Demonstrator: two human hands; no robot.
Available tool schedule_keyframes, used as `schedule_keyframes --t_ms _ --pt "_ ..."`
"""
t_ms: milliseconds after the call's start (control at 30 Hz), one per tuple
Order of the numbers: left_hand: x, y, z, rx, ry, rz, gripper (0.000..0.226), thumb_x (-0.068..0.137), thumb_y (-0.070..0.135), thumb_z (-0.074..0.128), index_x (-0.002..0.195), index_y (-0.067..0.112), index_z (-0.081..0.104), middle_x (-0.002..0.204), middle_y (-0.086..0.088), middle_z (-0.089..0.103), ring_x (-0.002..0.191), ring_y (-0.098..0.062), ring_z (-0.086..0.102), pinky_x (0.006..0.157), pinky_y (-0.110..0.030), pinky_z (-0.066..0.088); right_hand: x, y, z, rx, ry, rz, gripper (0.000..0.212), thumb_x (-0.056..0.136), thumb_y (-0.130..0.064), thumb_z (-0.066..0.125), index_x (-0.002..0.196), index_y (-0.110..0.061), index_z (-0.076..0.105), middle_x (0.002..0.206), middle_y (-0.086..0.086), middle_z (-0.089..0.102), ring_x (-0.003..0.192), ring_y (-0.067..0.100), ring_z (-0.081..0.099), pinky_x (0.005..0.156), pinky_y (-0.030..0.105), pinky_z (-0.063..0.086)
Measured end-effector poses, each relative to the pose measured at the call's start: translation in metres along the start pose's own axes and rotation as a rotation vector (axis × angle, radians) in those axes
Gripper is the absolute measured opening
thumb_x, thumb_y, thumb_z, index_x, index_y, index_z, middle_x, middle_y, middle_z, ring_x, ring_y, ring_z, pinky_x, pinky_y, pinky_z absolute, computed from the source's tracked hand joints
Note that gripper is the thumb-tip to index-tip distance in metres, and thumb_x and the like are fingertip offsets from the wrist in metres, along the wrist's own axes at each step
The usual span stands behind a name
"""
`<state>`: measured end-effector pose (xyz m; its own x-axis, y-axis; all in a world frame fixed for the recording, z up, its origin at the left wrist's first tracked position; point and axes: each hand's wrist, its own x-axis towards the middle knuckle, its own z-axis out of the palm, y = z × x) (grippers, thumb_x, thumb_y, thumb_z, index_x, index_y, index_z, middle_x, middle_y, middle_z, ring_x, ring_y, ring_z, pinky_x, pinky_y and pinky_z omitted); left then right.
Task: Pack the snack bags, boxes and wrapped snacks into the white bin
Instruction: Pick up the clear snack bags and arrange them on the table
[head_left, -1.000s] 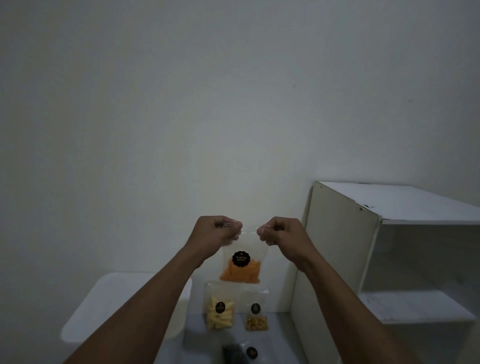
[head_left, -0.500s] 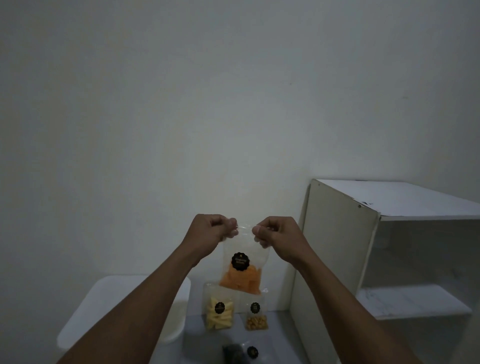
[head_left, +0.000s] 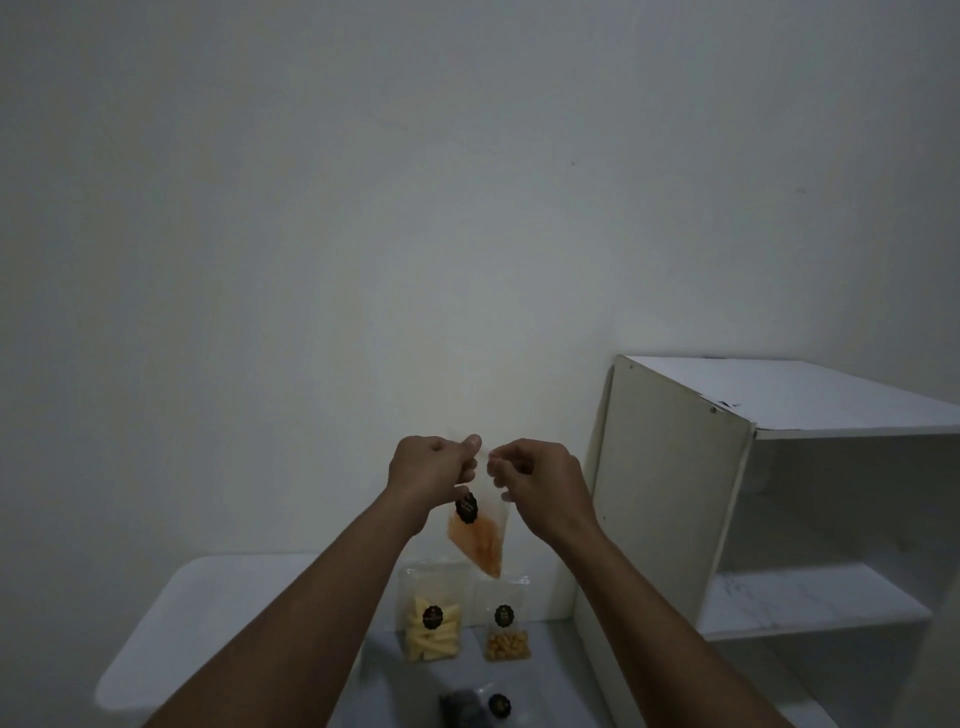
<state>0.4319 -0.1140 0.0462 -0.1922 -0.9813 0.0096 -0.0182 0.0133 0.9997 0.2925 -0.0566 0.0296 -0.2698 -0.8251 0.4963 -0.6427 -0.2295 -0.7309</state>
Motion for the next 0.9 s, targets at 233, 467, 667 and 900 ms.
schedule_keyframes --t_ms 233,467,667,900 --pt "0.002 -0.005 -0.004 -0.044 -0.109 0.017 0.009 0.083 0.0 0.067 0.089 -0.003 0.073 0.09 -0.018 0.075 0.085 -0.025 0.074 0.074 -0.034 0.062 -0.004 0.001 -0.003 0.113 -0.108 0.074 0.017 0.088 -0.034 0.069 0.09 -0.019 0.075 0.081 -0.002 0.075 0.072 0.012 0.072 0.07 0.035 0.063" --pt "0.001 -0.01 -0.012 0.004 -0.264 -0.028 0.011 0.087 0.009 0.068 0.095 0.004 0.074 0.088 -0.01 0.074 0.075 -0.017 0.067 0.075 -0.031 0.059 0.0 0.0 -0.013 0.23 -0.279 0.238 0.014 0.091 -0.007 0.06 0.086 -0.004 0.073 0.077 0.01 0.07 0.068 0.015 0.064 0.062 0.024 0.055" --pt "0.001 -0.019 -0.022 -0.096 -0.312 -0.23 0.011 0.085 0.015 0.069 0.094 0.012 0.075 0.084 0.0 0.071 0.064 -0.008 0.055 0.058 -0.023 0.047 -0.002 0.002 -0.011 0.398 -0.369 0.34 0.014 0.091 0.0 0.058 0.094 0.005 0.07 0.08 0.012 0.067 0.07 0.017 0.063 0.066 0.026 0.054" --pt "0.004 -0.029 -0.03 -0.09 -0.366 -0.357 0.012 0.081 0.018 0.072 0.09 0.011 0.072 0.085 0.001 0.071 0.06 -0.008 0.05 0.053 -0.02 0.04 -0.007 0.005 -0.006 0.329 -0.436 0.329 0.012 0.09 -0.002 0.058 0.086 -0.005 0.069 0.077 0.008 0.067 0.07 0.015 0.06 0.062 0.026 0.052"
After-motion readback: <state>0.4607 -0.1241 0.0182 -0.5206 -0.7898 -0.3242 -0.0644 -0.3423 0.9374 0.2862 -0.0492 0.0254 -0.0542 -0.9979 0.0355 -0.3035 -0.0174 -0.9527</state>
